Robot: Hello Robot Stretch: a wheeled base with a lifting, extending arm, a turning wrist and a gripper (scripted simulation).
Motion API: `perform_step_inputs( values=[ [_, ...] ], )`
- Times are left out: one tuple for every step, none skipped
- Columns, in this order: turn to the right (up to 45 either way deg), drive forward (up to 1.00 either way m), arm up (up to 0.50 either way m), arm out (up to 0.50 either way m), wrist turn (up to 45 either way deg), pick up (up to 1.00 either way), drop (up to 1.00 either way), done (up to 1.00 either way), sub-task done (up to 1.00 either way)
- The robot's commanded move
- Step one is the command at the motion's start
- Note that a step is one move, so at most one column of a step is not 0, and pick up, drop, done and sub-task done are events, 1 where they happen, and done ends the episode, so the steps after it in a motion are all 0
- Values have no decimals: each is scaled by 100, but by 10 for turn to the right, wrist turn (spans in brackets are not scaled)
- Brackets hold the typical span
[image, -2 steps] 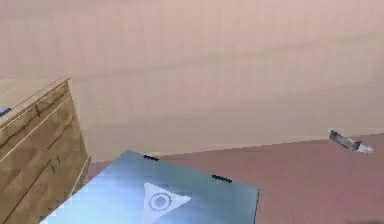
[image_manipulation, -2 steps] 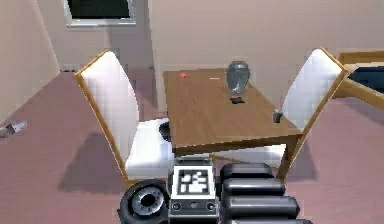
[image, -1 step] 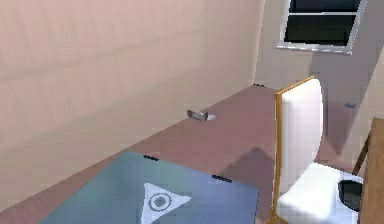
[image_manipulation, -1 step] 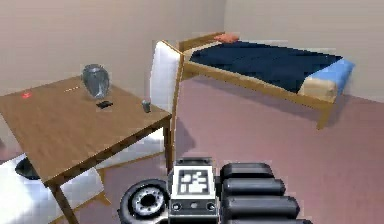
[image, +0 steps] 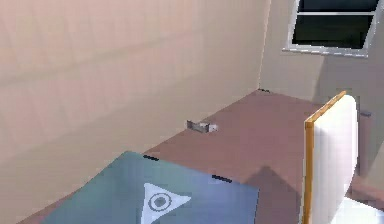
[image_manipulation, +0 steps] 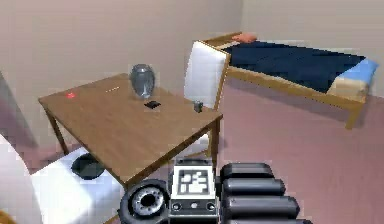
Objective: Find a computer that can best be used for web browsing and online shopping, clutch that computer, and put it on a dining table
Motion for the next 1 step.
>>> perform_step_inputs(
  values=[
    [0,100,0,0,0,0,0,0,0]
  ],
)
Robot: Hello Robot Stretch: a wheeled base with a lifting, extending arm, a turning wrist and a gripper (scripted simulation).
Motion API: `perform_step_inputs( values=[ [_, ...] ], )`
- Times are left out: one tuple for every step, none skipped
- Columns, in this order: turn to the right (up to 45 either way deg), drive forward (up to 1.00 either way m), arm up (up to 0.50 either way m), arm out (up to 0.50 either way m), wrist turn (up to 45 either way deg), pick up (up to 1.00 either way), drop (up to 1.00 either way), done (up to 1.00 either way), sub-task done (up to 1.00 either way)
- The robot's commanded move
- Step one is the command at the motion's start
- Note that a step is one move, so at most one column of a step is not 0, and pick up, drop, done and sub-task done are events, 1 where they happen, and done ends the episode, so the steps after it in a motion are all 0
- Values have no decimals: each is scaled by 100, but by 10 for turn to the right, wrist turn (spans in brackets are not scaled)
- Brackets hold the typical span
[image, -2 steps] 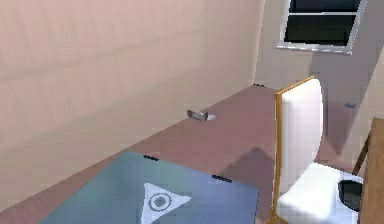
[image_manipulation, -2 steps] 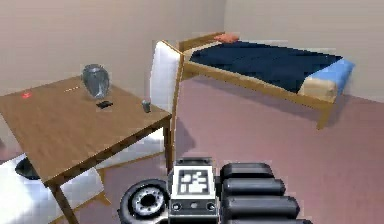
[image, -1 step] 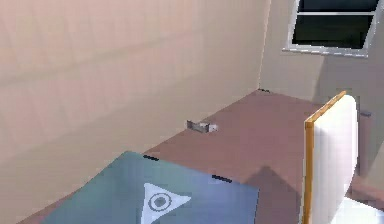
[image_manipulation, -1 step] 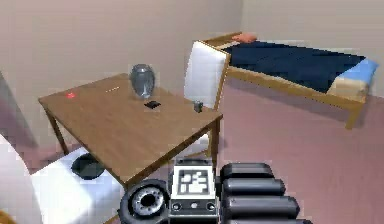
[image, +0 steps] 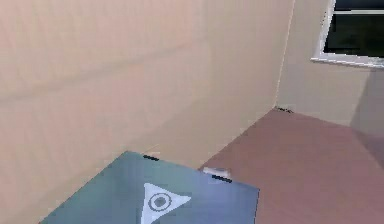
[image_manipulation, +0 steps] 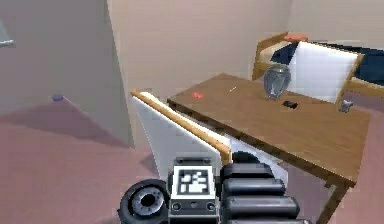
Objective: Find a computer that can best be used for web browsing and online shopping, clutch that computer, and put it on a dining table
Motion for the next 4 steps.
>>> perform_step_inputs(
  values=[
    [360,0,0,0,0,0,0,0,0],
    [0,70,0,0,0,0,0,0,0],
    [450,0,0,0,0,0,0,0,0],
    [30,0,0,0,0,0,0,0,0]
  ],
)
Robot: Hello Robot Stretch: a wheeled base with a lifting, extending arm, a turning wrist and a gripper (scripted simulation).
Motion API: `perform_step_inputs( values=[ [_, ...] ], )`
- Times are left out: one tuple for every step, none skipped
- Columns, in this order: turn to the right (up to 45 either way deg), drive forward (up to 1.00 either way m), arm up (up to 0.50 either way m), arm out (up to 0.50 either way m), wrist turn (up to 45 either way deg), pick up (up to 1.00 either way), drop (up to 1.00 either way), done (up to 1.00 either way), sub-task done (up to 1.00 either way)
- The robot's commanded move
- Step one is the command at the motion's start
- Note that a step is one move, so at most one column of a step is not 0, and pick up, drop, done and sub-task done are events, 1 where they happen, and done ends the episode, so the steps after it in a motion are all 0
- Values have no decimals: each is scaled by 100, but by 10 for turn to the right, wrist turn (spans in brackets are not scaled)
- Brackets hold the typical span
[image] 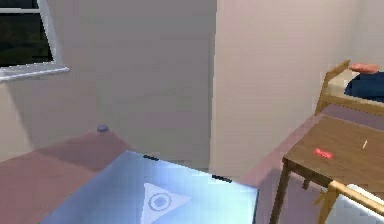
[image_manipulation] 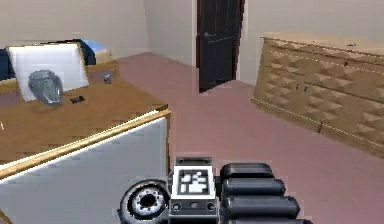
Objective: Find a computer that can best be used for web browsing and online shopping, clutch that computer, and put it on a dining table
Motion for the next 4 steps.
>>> perform_step_inputs(
  values=[
    [0,55,0,0,0,0,0,0,0],
    [-450,0,0,0,0,0,0,0,0],
    [-90,0,0,0,0,0,0,0,0],
    [450,0,0,0,0,0,0,0,0]
  ],
)
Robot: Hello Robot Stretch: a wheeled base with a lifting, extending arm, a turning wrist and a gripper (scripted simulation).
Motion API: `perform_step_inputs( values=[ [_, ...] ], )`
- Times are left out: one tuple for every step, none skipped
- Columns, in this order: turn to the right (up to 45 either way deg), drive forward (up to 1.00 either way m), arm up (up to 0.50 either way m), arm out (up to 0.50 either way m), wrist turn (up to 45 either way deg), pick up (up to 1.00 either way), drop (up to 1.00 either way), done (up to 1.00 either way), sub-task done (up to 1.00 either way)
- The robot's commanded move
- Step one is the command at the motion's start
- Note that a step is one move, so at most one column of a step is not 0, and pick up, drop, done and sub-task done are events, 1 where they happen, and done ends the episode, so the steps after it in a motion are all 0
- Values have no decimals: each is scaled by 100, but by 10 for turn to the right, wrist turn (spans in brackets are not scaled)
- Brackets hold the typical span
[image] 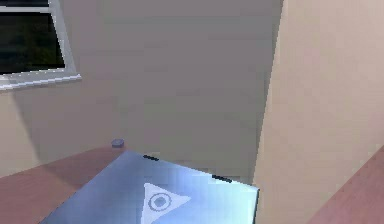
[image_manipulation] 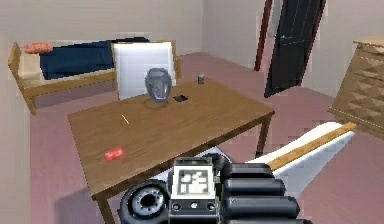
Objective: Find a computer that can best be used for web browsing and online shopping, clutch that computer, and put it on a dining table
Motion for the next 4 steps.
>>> perform_step_inputs(
  values=[
    [30,0,0,0,0,0,0,0,0],
    [0,0,0,48,0,0,0,0,0],
    [0,0,0,0,450,0,0,0,0],
    [0,0,0,0,450,0,0,0,0]
  ],
)
